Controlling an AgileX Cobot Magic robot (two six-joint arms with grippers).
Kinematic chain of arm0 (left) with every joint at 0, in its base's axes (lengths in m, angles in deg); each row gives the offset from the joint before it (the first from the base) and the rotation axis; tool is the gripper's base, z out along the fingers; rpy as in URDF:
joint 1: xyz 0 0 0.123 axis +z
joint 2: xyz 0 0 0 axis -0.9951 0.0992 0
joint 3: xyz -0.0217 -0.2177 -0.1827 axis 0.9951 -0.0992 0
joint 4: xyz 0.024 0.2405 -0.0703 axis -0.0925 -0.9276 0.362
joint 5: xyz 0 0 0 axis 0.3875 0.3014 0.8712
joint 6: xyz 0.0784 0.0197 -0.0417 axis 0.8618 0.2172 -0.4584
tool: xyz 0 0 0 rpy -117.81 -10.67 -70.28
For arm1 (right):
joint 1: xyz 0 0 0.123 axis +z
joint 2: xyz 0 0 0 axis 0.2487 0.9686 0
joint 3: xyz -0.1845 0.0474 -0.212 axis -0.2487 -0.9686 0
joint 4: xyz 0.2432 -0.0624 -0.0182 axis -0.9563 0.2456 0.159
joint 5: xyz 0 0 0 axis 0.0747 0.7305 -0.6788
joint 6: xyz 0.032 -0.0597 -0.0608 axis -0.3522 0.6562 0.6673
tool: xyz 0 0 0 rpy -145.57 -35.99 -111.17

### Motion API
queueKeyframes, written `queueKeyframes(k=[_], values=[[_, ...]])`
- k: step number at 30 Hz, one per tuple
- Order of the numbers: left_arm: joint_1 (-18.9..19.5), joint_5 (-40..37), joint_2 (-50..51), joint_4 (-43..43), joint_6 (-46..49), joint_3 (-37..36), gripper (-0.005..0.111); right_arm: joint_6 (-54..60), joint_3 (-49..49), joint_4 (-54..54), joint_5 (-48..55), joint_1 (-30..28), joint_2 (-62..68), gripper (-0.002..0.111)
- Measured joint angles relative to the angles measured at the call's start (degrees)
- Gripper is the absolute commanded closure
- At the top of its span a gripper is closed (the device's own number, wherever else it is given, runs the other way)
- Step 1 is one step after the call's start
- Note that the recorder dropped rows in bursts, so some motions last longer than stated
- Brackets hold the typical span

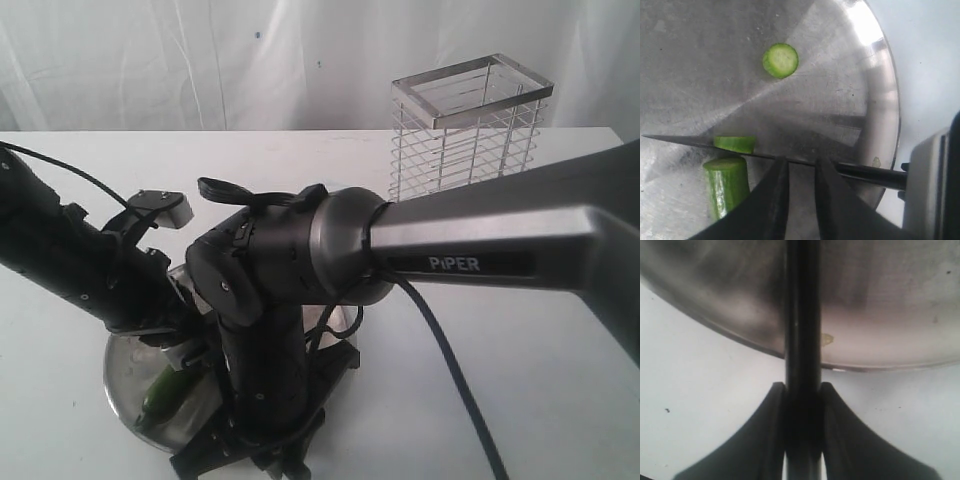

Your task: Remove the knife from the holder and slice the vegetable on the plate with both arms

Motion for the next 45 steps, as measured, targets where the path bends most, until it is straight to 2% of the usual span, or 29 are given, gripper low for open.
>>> queueKeyframes(k=[11, 21, 31, 36, 45], values=[[0.0, -0.54, 3.0, 4.28, 1.37, 0.0, 0.081, 0.45, 0.0, -0.11, 0.3, 0.0, 0.12, 0.108], [-0.93, 0.16, 7.91, 4.59, 1.37, 0.27, 0.081, 0.45, -0.48, 0.57, 4.01, -0.34, 1.27, 0.108], [-1.53, 2.48, -1.87, -6.56, -5.03, 2.0, 0.081, -0.07, 0.01, 2.17, 2.65, -0.34, 0.81, 0.108], [-1.53, 3.13, -5.85, -7.55, -6.4, 1.86, 0.081, -1.75, 0.01, 2.63, 1.67, -0.34, 0.42, 0.108], [-1.53, 6.5, -16.8, -7.56, -8.04, -3.46, 0.082, -6.64, 0.01, 3.86, -7.26, -0.23, -4.52, 0.108]])
